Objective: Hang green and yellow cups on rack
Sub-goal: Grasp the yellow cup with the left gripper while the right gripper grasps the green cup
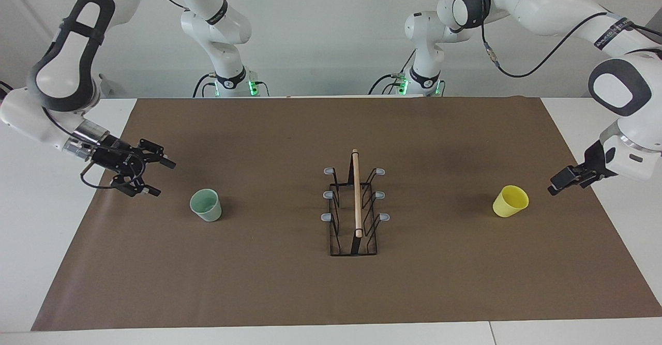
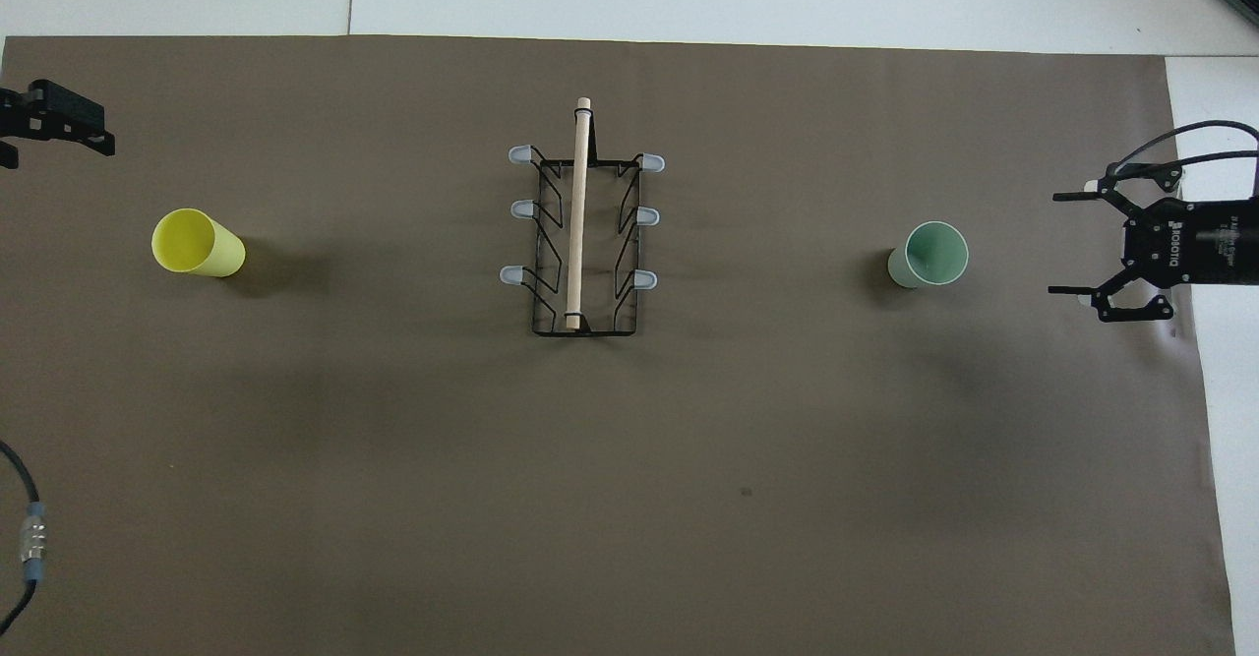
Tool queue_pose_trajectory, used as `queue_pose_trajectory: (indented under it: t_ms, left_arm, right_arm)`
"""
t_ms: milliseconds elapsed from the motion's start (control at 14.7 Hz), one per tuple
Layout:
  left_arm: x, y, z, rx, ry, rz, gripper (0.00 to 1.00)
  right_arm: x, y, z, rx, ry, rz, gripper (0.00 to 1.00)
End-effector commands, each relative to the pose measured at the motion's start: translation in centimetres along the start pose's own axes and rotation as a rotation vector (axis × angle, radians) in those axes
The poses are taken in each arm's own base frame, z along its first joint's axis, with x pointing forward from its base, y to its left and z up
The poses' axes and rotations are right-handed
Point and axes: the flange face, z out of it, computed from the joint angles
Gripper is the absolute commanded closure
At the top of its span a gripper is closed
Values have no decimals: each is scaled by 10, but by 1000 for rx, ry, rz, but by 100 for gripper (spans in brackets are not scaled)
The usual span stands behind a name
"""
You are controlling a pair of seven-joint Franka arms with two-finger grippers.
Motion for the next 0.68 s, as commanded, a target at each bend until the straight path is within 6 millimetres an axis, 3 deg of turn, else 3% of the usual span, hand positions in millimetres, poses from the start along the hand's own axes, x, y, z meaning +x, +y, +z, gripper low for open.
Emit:
queue_pose_trajectory:
  t_ms: [0, 341, 477, 614]
  left_arm:
    - [5, -12, 21, -67, -16, -207, 0]
    - [-2, -45, 64, -120, -92, -530, 0]
    - [-7, -72, 64, -140, -58, -617, 0]
    - [-14, -77, 74, -149, -68, -728, 0]
  right_arm:
    - [32, -1, 15, 9, -137, 104, 0]
    - [71, 7, 48, -4, -246, 169, 0]
    - [96, 14, 63, -18, -272, 160, 0]
    - [99, 14, 67, -12, -287, 163, 0]
